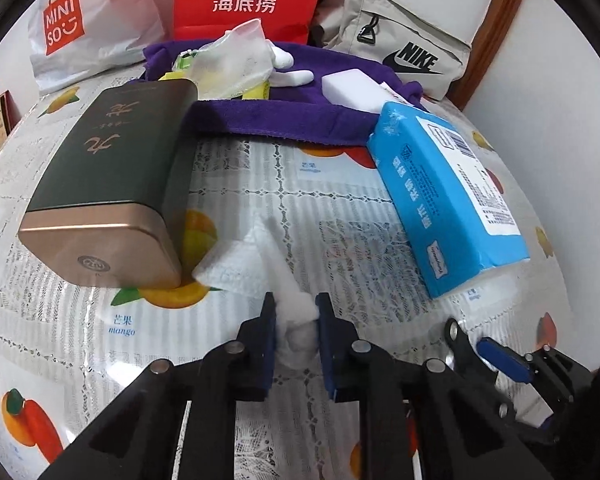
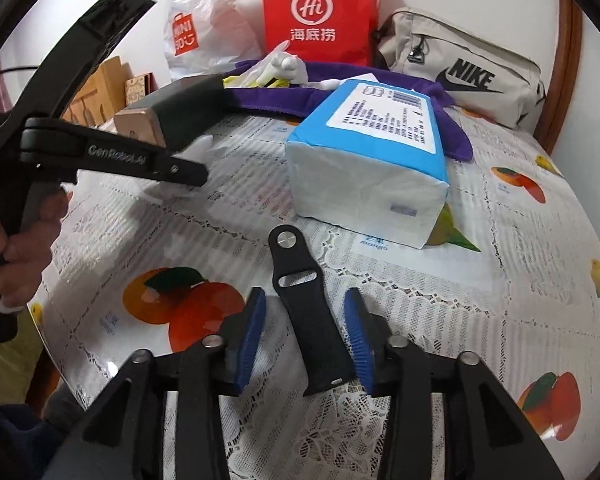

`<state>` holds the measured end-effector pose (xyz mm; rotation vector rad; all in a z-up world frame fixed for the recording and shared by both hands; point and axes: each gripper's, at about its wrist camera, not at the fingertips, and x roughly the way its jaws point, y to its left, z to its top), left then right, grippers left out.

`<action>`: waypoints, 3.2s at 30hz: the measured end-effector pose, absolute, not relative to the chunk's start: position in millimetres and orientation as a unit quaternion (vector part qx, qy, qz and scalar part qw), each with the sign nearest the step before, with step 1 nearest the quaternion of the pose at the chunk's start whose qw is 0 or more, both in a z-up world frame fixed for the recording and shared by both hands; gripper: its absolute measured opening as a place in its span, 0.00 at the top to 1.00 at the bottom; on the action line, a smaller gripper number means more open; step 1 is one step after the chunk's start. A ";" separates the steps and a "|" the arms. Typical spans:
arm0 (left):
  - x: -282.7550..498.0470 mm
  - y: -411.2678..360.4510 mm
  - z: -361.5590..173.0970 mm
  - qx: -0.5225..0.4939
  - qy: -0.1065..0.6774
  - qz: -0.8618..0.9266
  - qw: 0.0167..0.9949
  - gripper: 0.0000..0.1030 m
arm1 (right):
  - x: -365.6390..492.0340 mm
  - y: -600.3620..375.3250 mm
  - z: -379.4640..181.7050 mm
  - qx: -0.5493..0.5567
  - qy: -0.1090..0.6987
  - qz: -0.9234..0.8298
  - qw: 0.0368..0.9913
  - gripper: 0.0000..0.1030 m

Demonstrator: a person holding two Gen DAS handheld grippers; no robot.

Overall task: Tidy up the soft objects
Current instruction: 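Carry the white cloth and the black strap toward the purple towel with both grippers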

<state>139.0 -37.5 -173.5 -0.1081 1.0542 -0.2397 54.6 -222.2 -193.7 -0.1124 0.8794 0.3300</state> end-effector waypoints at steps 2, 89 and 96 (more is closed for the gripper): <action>134.5 -34.9 -170.4 -0.055 0.500 -0.116 0.857 0.83 | 57.4 -223.9 -193.1 -0.043 0.427 0.162 0.888 0.76; 105.8 34.1 -91.6 -0.102 0.448 -0.100 0.883 0.83 | 47.5 -230.4 -135.5 -0.028 0.395 0.200 0.896 0.81; 122.3 39.2 -83.3 -0.096 0.440 -0.092 0.888 0.83 | 64.2 -226.8 -109.0 -0.031 0.369 0.206 0.906 0.81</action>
